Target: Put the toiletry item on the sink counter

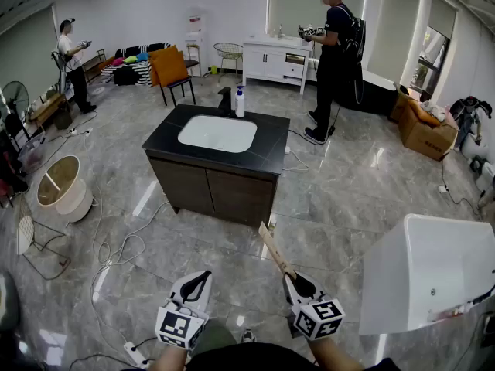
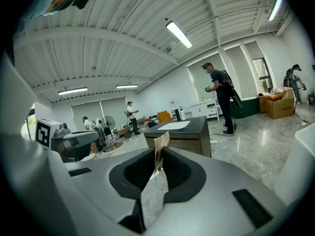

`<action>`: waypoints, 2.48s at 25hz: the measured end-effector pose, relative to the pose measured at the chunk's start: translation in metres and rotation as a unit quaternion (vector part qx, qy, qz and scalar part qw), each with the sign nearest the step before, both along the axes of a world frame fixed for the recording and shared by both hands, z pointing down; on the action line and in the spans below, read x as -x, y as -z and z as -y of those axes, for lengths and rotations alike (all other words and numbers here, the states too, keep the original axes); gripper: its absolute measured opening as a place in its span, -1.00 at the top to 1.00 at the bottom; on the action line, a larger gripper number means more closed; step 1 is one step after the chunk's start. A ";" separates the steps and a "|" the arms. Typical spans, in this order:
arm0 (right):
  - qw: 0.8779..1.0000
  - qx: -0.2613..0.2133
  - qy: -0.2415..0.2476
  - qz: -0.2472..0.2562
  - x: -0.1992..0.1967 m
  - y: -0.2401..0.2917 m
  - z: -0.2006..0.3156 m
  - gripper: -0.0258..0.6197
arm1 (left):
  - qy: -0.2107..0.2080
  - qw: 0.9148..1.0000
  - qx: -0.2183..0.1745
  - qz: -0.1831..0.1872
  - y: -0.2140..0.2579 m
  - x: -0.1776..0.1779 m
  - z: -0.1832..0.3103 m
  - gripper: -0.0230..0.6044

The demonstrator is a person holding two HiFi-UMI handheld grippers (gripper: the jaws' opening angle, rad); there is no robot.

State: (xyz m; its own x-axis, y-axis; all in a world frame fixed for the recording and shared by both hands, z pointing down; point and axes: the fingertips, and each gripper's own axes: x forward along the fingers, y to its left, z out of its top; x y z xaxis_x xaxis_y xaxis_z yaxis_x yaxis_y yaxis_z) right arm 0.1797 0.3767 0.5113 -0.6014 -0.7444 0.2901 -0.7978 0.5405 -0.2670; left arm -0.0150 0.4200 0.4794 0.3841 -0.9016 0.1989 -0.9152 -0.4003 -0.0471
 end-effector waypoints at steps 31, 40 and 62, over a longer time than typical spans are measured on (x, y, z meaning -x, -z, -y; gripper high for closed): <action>0.995 0.008 -0.080 0.057 0.082 0.013 0.237 0.77 | -0.109 0.993 0.011 -0.030 -0.010 0.070 0.277 0.90; 0.989 0.000 -0.138 0.056 0.105 0.014 0.301 0.77 | -0.138 0.990 0.000 -0.043 -0.009 0.109 0.350 0.90; 0.986 0.010 -0.155 0.058 0.085 0.000 0.471 0.77 | -0.108 0.992 0.012 -0.063 -0.025 0.109 0.482 0.90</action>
State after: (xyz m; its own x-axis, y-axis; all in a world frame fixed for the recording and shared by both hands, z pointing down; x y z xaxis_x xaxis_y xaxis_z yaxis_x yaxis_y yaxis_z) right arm 0.0949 -0.0948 0.5109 -0.3755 -0.8925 0.2497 -0.8873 0.2685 -0.3749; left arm -0.1244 -0.0625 0.5048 0.5903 -0.7917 0.1573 -0.8064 -0.5868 0.0732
